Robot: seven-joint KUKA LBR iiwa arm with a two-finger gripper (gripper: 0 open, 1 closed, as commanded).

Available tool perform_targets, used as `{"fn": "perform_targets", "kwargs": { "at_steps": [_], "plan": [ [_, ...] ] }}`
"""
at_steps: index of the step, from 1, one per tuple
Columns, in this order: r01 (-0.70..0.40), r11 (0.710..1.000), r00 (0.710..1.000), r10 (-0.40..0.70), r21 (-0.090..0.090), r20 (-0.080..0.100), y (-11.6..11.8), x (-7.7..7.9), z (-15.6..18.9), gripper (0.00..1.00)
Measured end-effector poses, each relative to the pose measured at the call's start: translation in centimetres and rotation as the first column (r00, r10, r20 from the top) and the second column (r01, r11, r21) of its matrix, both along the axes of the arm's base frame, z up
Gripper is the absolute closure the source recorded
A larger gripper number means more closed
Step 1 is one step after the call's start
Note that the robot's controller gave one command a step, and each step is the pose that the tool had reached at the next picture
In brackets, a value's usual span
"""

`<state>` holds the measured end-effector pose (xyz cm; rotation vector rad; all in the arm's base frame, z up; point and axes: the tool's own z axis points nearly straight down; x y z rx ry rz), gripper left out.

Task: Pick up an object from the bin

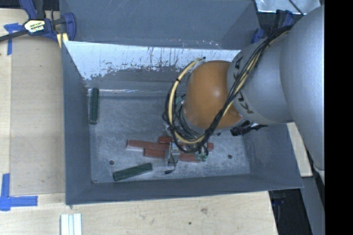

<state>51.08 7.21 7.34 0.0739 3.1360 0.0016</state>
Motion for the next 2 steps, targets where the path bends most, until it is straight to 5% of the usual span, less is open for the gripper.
{"fn": "perform_targets", "kwargs": {
  "at_steps": [1, 2],
  "plan": [
    [0.0, 1.0, 1.0, 0.0, 0.0, 0.0, 0.0, 0.0, 0.0, 1.0],
    [-0.017, 1.0, 1.0, 0.017, 0.0, -0.003, 0.4, -0.1, 14.1, 1.0]
  ]
}}
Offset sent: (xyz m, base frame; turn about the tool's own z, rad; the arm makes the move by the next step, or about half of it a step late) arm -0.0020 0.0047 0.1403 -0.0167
